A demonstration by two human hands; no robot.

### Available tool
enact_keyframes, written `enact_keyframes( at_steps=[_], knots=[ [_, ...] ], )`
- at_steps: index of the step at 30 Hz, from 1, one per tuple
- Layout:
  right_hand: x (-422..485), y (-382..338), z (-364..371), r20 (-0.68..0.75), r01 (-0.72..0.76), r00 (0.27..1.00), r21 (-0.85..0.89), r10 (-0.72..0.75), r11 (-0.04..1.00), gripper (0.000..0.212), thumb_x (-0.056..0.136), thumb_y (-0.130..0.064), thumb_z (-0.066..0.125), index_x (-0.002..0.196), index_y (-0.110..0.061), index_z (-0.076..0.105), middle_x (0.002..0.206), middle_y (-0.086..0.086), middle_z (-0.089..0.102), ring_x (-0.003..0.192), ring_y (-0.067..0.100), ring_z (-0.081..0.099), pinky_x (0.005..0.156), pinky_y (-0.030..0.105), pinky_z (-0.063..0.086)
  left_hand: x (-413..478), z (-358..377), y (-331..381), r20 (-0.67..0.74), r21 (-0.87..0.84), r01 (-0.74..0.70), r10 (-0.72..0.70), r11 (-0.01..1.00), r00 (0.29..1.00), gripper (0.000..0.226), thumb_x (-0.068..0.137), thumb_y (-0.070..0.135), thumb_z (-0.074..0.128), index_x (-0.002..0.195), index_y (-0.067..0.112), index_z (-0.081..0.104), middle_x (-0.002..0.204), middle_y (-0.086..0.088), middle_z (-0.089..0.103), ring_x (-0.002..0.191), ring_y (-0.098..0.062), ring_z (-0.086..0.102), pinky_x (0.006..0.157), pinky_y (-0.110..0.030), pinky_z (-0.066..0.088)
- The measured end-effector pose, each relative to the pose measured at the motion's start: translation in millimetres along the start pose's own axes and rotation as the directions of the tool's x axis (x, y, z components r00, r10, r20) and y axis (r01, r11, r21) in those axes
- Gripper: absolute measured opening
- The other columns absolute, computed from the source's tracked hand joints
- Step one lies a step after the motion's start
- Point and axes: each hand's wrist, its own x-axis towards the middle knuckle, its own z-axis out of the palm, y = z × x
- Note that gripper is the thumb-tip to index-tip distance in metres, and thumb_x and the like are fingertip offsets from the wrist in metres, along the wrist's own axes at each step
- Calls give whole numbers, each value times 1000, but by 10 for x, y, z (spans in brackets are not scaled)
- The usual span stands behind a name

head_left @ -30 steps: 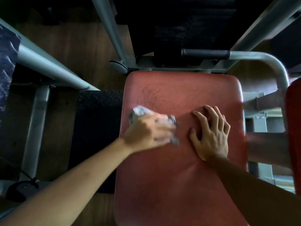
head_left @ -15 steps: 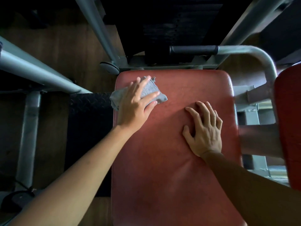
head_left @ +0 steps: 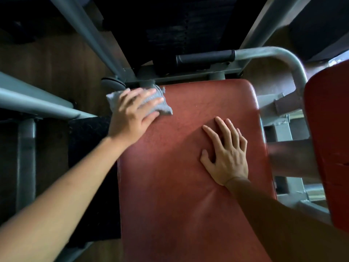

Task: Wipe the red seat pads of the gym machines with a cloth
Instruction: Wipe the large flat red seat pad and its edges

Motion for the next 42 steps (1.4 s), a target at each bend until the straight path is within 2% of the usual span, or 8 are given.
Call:
enact_keyframes(
  at_steps=[5, 7, 10, 16, 25, 32, 38, 42],
  knots=[
    [6, 11, 6, 5, 9, 1000, -2, -9, 1000, 68, 86, -50, 53, 151, -33, 40, 164, 3, 25, 154, 26, 18, 124, 47, 12, 757, -77, -245, 385, -193, 270, -180, 944, 905, 35, 98, 49, 53, 130, 39, 65, 128, 10, 66, 114, -23, 63, 103, -42, 46],
    [5, 13, 7, 4, 12, 1000, -7, -12, 1000, 68, 86, -50, 53, 150, -33, 41, 164, 3, 26, 154, 27, 18, 124, 47, 13, 998, -54, -260, 578, -253, 345, -144, 904, 803, 32, 99, 51, 54, 128, 46, 65, 129, 15, 66, 121, -16, 59, 107, -41, 44],
    [11, 12, 10, 7, 8, 1000, -15, -8, 1000, 68, 85, -49, 54, 150, -33, 41, 164, 3, 25, 154, 27, 18, 123, 46, 12, 1108, -49, -290, 672, -297, 367, -80, 881, 736, 30, 100, 49, 56, 129, 50, 63, 129, 20, 64, 124, -10, 56, 110, -37, 41],
    [17, 14, 22, 12, 14, 1000, -25, -14, 1000, 69, 86, -50, 52, 151, -33, 41, 164, 5, 25, 153, 28, 19, 123, 48, 12, 1022, -176, -492, 709, -268, 454, -145, 850, 690, 28, 100, 47, 58, 127, 53, 63, 131, 16, 64, 124, -11, 54, 106, -35, 40],
    [13, -3, 8, 12, 12, 1000, -30, -12, 999, 68, 85, -49, 51, 150, -32, 41, 163, 5, 26, 153, 29, 19, 122, 48, 13, 1116, -41, -191, 660, -304, 360, -78, 882, 747, 33, 100, 50, 55, 133, 50, 60, 136, 16, 63, 131, -16, 54, 117, -44, 35],
    [14, 1, 20, 13, 15, 1000, -31, -15, 999, 68, 85, -49, 52, 151, -32, 41, 164, 6, 25, 153, 29, 20, 123, 48, 12, 975, -94, -323, 621, -203, 432, -225, 878, 750, 30, 100, 51, 54, 128, 50, 63, 129, 11, 65, 125, -23, 55, 108, -38, 37],
    [12, -9, 7, 4, 17, 1000, -29, -17, 999, 68, 85, -48, 53, 150, -31, 42, 163, 6, 26, 152, 30, 21, 122, 50, 16, 1156, 162, 253, 582, -220, 177, -17, 959, 813, 49, 100, 51, 50, 148, 45, 46, 153, 13, 48, 137, -21, 49, 114, -35, 30],
    [17, -8, 8, 5, 21, 1000, -31, -21, 999, 68, 85, -48, 53, 150, -31, 43, 163, 6, 27, 152, 29, 21, 122, 51, 17, 1219, 334, 550, 559, -274, 166, 16, 947, 829, 50, 101, 48, 45, 151, 41, 43, 155, 16, 44, 135, -24, 47, 118, -37, 24]
  ],
)
